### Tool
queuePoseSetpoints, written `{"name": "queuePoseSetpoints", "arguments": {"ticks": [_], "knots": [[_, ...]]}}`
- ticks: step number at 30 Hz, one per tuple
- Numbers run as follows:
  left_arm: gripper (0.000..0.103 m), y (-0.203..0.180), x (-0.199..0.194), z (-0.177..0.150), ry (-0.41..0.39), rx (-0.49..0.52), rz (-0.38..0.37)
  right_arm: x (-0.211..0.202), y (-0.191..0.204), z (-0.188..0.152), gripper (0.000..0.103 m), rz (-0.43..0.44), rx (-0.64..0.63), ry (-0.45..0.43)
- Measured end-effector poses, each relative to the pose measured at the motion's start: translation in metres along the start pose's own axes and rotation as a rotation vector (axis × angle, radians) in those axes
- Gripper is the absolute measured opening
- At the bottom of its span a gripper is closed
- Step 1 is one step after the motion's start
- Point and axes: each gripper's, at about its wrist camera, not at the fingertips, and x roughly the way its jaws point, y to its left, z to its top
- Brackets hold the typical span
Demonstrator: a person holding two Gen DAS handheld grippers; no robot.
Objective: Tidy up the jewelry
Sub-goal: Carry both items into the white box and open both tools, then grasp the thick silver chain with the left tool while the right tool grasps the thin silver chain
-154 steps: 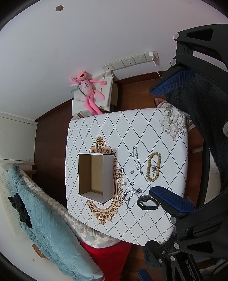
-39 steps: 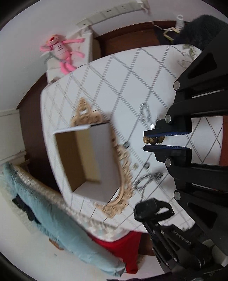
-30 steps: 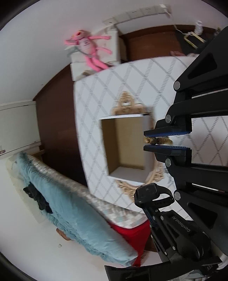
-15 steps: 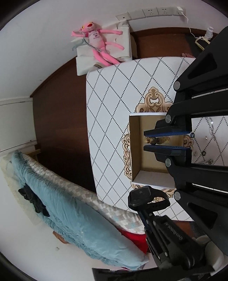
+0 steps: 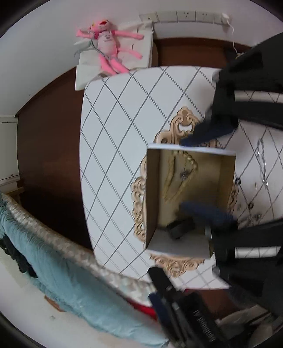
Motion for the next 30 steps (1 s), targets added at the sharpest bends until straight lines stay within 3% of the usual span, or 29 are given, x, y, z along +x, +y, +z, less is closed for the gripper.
{"name": "queuePoseSetpoints", "arguments": {"ticks": [3,5,11,19,30], "knots": [[0.102,0.009,0.006,-0.011,-0.02,-0.007,0.023,0.004,-0.005,-0.009,0.08,-0.072,-0.004,-0.013],[0.103,0.012,0.01,-0.018,-0.021,-0.01,0.036,0.008,-0.007,-0.016,0.099,-0.11,-0.008,-0.021],[0.103,0.02,0.02,-0.041,-0.005,-0.016,0.06,0.02,-0.007,-0.035,0.102,-0.164,-0.022,-0.027],[0.103,0.021,0.014,-0.052,-0.026,-0.003,0.071,0.016,-0.004,-0.049,0.103,-0.16,-0.003,-0.064],[0.103,0.013,-0.027,-0.073,-0.114,0.017,0.067,-0.029,-0.001,-0.073,0.103,-0.179,-0.003,-0.186]]}}
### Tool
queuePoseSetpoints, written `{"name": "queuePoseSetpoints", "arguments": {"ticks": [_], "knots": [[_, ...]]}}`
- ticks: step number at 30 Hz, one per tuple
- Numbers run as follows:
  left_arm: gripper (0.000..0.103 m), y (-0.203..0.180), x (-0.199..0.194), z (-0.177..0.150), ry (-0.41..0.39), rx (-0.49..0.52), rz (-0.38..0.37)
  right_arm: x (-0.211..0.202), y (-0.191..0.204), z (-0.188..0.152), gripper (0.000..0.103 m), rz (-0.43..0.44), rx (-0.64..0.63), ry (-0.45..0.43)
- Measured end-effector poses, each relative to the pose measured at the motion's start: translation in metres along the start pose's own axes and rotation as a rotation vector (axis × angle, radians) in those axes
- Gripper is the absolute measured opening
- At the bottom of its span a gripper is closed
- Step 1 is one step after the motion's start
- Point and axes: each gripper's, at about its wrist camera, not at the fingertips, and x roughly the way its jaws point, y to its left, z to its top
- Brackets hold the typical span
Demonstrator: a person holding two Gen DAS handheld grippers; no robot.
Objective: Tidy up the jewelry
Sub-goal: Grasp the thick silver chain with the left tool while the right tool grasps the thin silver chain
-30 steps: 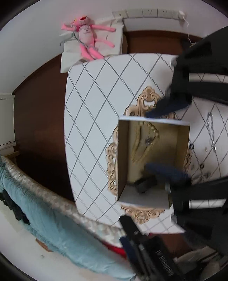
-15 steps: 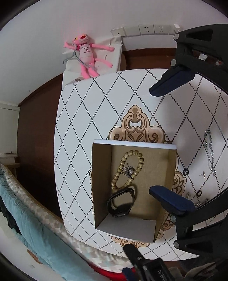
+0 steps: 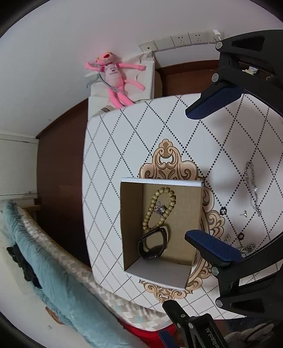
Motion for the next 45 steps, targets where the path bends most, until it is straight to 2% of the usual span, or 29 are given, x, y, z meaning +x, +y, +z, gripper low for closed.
{"name": "queuePoseSetpoints", "arguments": {"ticks": [9,12,16,20,22,24,25,27,30,32,37,38,39,41,45], "knots": [[0.103,0.0,-0.042,-0.013,-0.067,0.008,-0.028,-0.054,0.001,-0.018,0.102,0.036,0.005,-0.109],[0.103,0.001,-0.054,-0.02,-0.095,0.025,-0.008,-0.068,0.0,-0.025,0.102,0.057,0.025,-0.132],[0.103,0.004,-0.052,-0.042,-0.085,0.033,0.004,-0.068,-0.005,-0.052,0.102,0.073,0.065,-0.1],[0.103,0.004,-0.02,-0.071,-0.002,0.043,0.017,-0.037,-0.017,-0.086,0.102,0.088,0.127,-0.017],[0.102,0.005,0.0,-0.085,0.045,0.037,0.029,-0.014,-0.025,-0.101,0.095,0.103,0.17,0.039],[0.102,0.007,0.02,-0.096,0.084,0.029,0.051,0.012,-0.033,-0.116,0.086,0.077,0.224,0.096],[0.102,0.007,0.025,-0.1,0.094,0.028,0.058,0.024,-0.037,-0.123,0.083,0.085,0.246,0.114],[0.102,0.007,0.04,-0.106,0.12,0.023,0.073,0.041,-0.044,-0.131,0.072,0.073,0.275,0.139],[0.102,0.01,0.05,-0.111,0.136,0.015,0.089,0.061,-0.049,-0.138,0.063,0.068,0.307,0.132],[0.102,0.012,0.054,-0.114,0.144,0.01,0.097,0.061,-0.045,-0.138,0.059,0.057,0.297,0.082],[0.102,0.01,0.063,-0.118,0.161,0.02,0.111,0.063,-0.022,-0.139,0.056,-0.052,0.201,0.017],[0.102,0.01,0.065,-0.118,0.163,0.021,0.112,0.063,-0.02,-0.138,0.047,-0.044,0.195,0.007],[0.102,0.01,0.066,-0.119,0.165,0.023,0.113,0.062,-0.017,-0.138,0.031,-0.068,0.177,0.003],[0.102,0.011,0.067,-0.12,0.17,0.021,0.112,0.06,-0.016,-0.138,0.007,-0.05,0.164,-0.005],[0.102,0.015,0.069,-0.121,0.177,-0.001,0.075,0.056,-0.016,-0.138,0.002,-0.03,0.155,-0.008]]}}
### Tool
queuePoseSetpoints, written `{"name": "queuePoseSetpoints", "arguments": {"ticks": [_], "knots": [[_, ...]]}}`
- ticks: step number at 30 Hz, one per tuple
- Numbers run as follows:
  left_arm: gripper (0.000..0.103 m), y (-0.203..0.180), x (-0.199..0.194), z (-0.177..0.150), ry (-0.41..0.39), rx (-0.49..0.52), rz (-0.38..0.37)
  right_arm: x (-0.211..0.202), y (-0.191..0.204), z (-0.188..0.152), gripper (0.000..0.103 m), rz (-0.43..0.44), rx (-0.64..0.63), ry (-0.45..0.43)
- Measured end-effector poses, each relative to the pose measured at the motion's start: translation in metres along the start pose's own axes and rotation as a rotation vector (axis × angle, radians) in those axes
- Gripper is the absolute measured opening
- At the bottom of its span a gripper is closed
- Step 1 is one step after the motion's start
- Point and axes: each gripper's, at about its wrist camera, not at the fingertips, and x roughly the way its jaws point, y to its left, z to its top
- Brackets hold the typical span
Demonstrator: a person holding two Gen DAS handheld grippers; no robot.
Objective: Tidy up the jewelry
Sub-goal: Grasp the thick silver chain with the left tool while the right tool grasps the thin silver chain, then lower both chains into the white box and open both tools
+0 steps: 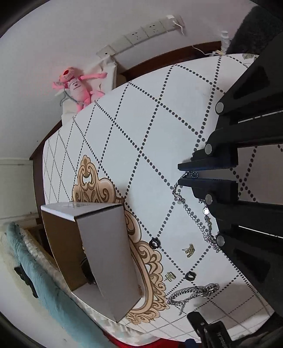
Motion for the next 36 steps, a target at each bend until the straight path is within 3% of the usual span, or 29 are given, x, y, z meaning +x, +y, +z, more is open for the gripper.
{"name": "queuePoseSetpoints", "arguments": {"ticks": [5,11,16,19,21,22,27,30,31,32,33,35,36], "knots": [[0.083,-0.001,-0.005,0.002,-0.001,-0.002,-0.098,-0.025,-0.012,0.006,0.0,0.085,0.07,-0.045],[0.083,-0.032,-0.014,-0.009,0.004,0.079,-0.163,-0.039,-0.017,0.011,0.0,0.148,0.095,-0.06],[0.083,-0.059,-0.009,-0.017,0.018,0.132,-0.151,-0.032,-0.027,0.007,0.0,0.161,0.118,-0.041],[0.065,-0.069,-0.007,-0.019,-0.008,0.163,-0.137,-0.029,-0.035,0.003,0.0,0.171,0.146,-0.033],[0.035,-0.075,-0.012,-0.018,-0.025,0.195,-0.179,-0.029,-0.04,0.001,0.0,0.189,0.166,-0.03],[0.012,-0.077,-0.014,-0.017,-0.026,0.205,-0.177,-0.03,-0.042,0.0,0.0,0.195,0.177,-0.03],[0.008,-0.074,-0.02,-0.012,-0.021,0.21,-0.188,-0.023,-0.056,0.003,0.0,0.318,0.255,0.015],[0.006,-0.062,-0.025,-0.009,-0.033,0.182,-0.199,-0.013,-0.06,0.005,0.001,0.34,0.284,0.056],[0.006,-0.057,-0.026,-0.009,-0.037,0.175,-0.202,-0.01,-0.057,0.006,0.003,0.334,0.276,0.064],[0.006,-0.054,-0.028,-0.01,-0.044,0.166,-0.205,-0.008,-0.055,0.007,0.013,0.303,0.259,0.065],[0.006,-0.05,-0.031,-0.011,-0.05,0.151,-0.208,-0.008,-0.051,0.008,0.031,0.283,0.234,0.063],[0.006,-0.042,-0.032,-0.014,-0.049,0.124,-0.222,-0.005,-0.041,0.01,0.049,0.228,0.173,0.057],[0.006,-0.038,-0.032,-0.017,-0.05,0.115,-0.228,-0.004,-0.037,0.011,0.05,0.21,0.148,0.06]]}}
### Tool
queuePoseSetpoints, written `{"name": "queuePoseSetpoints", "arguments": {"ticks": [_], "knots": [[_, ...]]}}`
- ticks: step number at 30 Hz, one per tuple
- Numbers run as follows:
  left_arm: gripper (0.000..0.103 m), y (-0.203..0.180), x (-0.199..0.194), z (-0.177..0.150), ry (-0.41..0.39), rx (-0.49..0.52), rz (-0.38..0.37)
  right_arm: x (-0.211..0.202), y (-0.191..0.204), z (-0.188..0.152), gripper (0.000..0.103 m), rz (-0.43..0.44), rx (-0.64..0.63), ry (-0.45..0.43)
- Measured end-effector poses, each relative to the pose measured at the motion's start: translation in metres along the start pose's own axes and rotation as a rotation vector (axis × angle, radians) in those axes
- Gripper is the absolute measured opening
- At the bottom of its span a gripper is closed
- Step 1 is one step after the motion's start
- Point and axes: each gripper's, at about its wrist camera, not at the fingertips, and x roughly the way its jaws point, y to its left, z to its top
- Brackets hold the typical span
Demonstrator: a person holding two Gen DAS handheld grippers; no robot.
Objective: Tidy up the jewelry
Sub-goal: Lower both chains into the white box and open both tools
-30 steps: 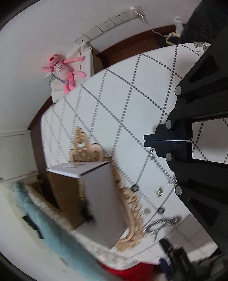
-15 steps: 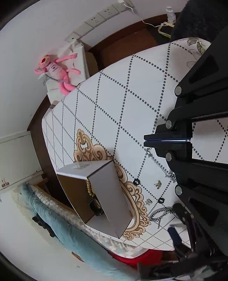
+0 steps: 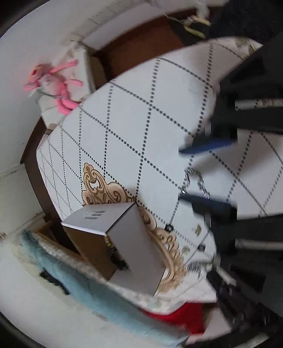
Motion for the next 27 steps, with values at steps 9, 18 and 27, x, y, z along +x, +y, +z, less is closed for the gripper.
{"name": "queuePoseSetpoints", "arguments": {"ticks": [9,18,27], "knots": [[0.006,0.013,-0.009,-0.005,-0.008,-0.052,-0.039,0.016,0.034,-0.01,0.006,-0.186,-0.181,0.002],[0.006,0.012,-0.053,0.017,-0.093,-0.047,-0.106,-0.017,0.04,0.003,0.0,-0.027,-0.114,-0.05],[0.006,0.008,-0.088,0.049,-0.159,-0.047,-0.186,-0.076,0.06,0.039,0.0,0.109,-0.124,-0.138]]}}
